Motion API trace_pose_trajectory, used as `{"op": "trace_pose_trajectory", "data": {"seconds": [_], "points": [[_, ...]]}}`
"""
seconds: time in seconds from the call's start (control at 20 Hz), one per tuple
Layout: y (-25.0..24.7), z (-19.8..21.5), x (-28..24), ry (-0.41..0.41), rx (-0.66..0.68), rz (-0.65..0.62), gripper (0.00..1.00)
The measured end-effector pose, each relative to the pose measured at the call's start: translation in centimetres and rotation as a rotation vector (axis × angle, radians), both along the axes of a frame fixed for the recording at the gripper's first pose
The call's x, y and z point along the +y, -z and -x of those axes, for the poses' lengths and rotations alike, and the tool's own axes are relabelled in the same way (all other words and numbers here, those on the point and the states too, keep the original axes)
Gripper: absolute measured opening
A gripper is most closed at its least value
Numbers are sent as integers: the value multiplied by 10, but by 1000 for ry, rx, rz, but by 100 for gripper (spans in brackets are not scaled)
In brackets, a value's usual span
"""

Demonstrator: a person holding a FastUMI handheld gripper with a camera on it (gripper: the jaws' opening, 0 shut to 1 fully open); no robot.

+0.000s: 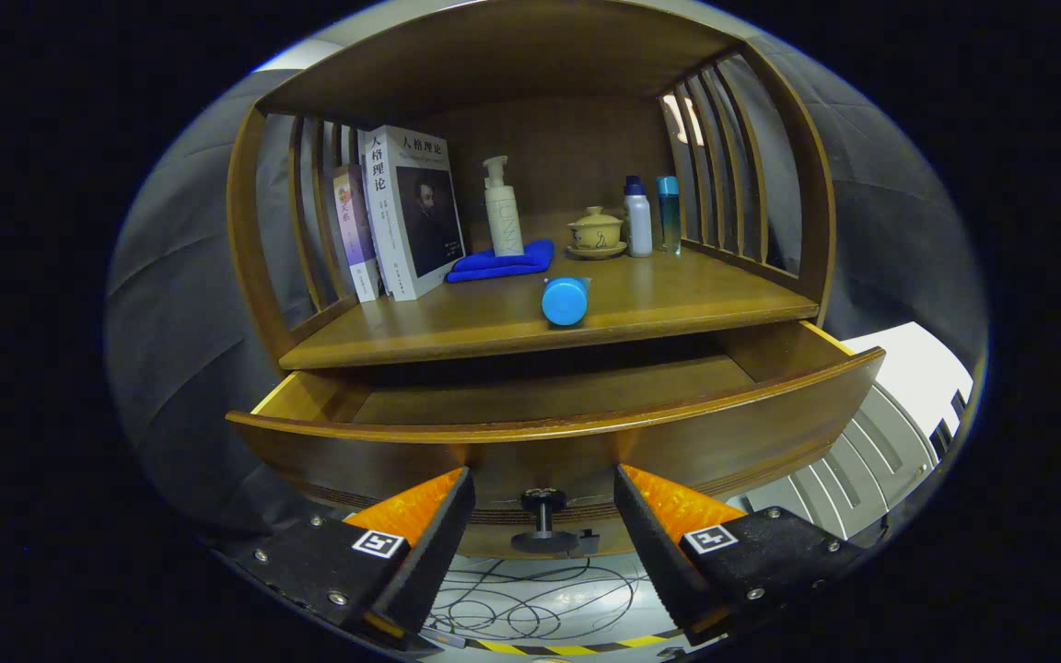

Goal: Pull open the drawer, take out the items inside it, and place them on the countertop above the cabinet.

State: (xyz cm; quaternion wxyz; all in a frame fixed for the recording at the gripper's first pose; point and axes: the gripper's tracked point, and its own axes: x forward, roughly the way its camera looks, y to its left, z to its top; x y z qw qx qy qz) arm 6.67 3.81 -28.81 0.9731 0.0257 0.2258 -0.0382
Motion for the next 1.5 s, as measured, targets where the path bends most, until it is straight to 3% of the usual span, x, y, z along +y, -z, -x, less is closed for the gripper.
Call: {"op": "trace_pose_trajectory", "data": {"seconds": [0.6, 0.85, 1.25, 1.5], "points": [[17, -70, -6, 10, 34, -17, 95], [26, -69, -4, 14, 62, -7, 95], [-66, -56, -4, 33, -84, -8, 95], [-133, -26, 6, -11, -174, 34, 95]]}}
